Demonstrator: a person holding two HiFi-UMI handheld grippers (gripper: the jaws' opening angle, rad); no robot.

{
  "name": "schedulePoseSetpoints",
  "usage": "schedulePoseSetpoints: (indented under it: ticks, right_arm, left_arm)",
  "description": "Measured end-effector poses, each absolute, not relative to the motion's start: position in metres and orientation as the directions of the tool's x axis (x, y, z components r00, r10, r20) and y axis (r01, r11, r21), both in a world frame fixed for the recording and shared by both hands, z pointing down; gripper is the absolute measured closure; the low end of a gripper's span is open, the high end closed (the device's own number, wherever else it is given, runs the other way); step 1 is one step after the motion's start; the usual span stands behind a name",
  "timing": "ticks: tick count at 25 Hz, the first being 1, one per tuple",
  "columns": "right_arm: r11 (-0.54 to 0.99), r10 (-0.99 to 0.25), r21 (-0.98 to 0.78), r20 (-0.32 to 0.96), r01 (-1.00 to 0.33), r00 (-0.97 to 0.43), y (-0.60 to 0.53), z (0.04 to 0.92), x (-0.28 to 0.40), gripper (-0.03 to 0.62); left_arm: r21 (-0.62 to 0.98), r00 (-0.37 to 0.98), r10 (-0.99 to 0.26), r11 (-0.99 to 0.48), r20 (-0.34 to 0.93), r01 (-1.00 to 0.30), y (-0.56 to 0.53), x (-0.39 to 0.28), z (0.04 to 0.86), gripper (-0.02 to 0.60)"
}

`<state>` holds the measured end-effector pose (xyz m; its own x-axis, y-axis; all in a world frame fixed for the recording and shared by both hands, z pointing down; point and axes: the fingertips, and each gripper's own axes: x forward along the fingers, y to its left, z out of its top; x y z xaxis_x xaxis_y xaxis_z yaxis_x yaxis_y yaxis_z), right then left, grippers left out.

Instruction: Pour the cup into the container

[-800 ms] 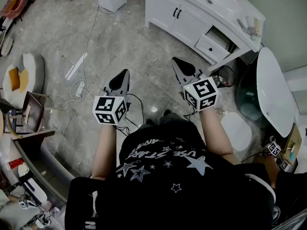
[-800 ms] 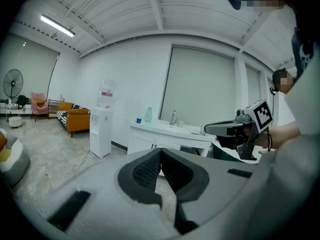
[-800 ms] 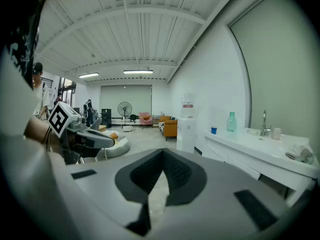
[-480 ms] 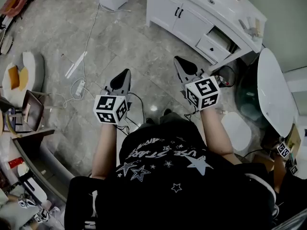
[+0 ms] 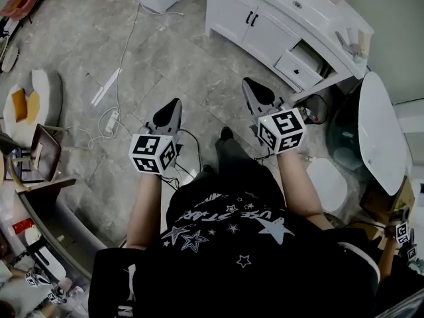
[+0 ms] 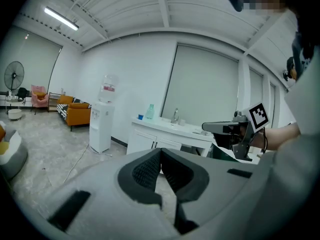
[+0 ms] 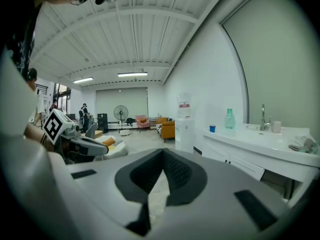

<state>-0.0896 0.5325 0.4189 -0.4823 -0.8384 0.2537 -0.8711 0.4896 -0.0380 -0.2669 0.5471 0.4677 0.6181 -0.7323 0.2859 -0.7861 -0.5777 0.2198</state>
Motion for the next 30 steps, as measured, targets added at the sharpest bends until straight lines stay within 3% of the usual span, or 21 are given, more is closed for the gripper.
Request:
schedulePoseSetpoints:
  ticks: [5, 17, 23, 30]
  right_arm:
    - [0.47, -0.847, -0.067, 0.246, -0.88, -0.471, 0.491, 0.428, -0.071, 0.509]
    - [0.491, -0.81, -0.216, 0.243, -0.844, -0.534, 0.312, 0.433, -0.01, 0.21]
    - [0.512, -0.796, -0.215, 0.246, -0.832, -0.553, 0.233, 0.432, 0.028, 0.166]
    - [0.511, -0.795, -0.235, 0.238, -0.827, -0.558, 0.175, 0.433, 0.07, 0.161]
  left_arm:
    - [0.192, 0.598, -0.744, -0.567, 0.297, -0.801, 0.511, -0.262, 0.469, 0.572]
    - [0.161, 0.532, -0.792, -0.507, 0.301, -0.847, 0.361, -0.222, 0.455, 0.572]
    - [0.151, 0.517, -0.802, -0.495, 0.298, -0.856, 0.282, -0.182, 0.444, 0.572]
    - [0.126, 0.508, -0.811, -0.494, 0.292, -0.86, 0.22, -0.143, 0.435, 0.572]
